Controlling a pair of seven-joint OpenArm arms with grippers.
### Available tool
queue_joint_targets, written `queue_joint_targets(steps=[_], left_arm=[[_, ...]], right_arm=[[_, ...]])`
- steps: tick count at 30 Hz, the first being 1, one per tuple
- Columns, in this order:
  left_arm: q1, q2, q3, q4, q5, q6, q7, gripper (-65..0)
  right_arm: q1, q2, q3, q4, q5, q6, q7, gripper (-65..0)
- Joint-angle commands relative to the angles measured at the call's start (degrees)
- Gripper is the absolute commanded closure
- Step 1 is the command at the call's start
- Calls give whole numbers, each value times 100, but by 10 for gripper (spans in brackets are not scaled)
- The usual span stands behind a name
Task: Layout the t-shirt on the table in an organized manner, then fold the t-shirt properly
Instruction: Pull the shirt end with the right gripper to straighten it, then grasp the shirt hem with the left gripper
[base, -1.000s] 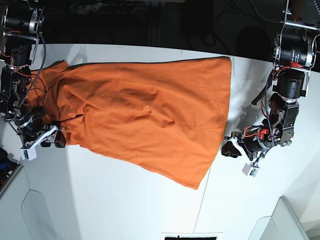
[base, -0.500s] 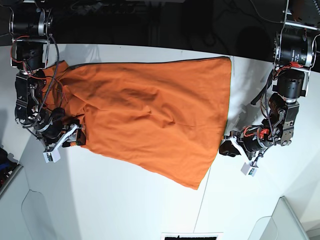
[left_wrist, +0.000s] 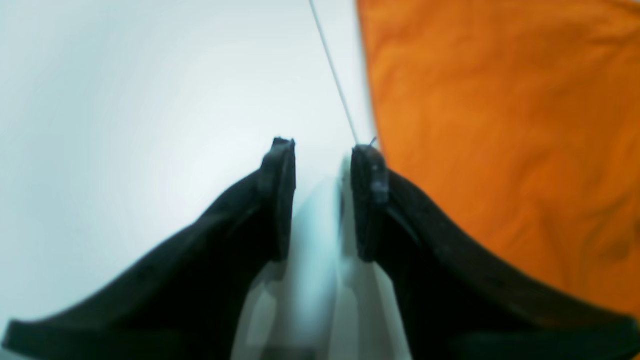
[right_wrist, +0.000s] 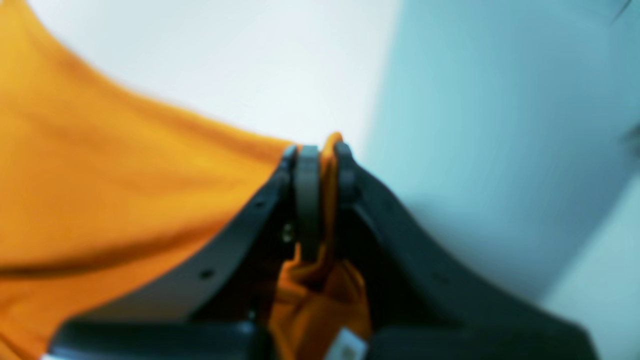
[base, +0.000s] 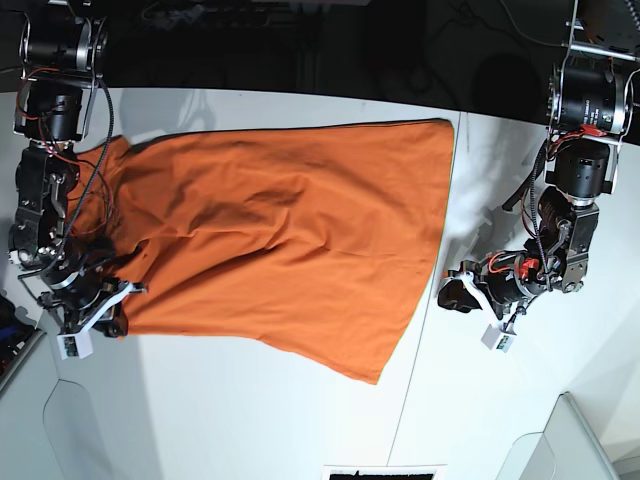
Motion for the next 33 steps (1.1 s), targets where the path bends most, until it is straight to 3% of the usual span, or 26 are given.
queue_joint_targets(steps=[1,7,10,12,15,19,24,27,30,33], left_arm=[[-87,-83,0,37,87,-17,142,-224],[-87,-83,0,37,85,-17,221,-224],[-90,-81,0,37,87,-17,223,-224],[-90,-76,0,37,72,-17,221,-224],[-90,-79,0,37,68,-17,221,-224],[-92,-85,0,37,-39,-22,367,-224],[-87,-256,-7,221,-1220,-132,879,-224],[-92,-426,-7,551,-1676,-132,868,-224],[-94,-409,-7,1097,-1731,-132,859,-224],[-125,-166,-7,1582,-1561,-132,715,-224]], right_arm=[[227,122,103,179,55,-22,94,0],[564,212,142,247,271,-9,52,-3],[538,214,142,247,308,-13,33,-333],[492,212,144,240,308,-37,-127,-450],[457,221,168,243,306,-280,-570,-447],[258,243,431,243,308,-444,-699,-447],[-273,245,1091,243,437,-442,-734,-447],[-693,245,1521,243,568,-442,-706,-447],[-1060,245,1945,243,769,-428,-605,-447],[-1272,243,2280,243,1051,-365,-588,-447]])
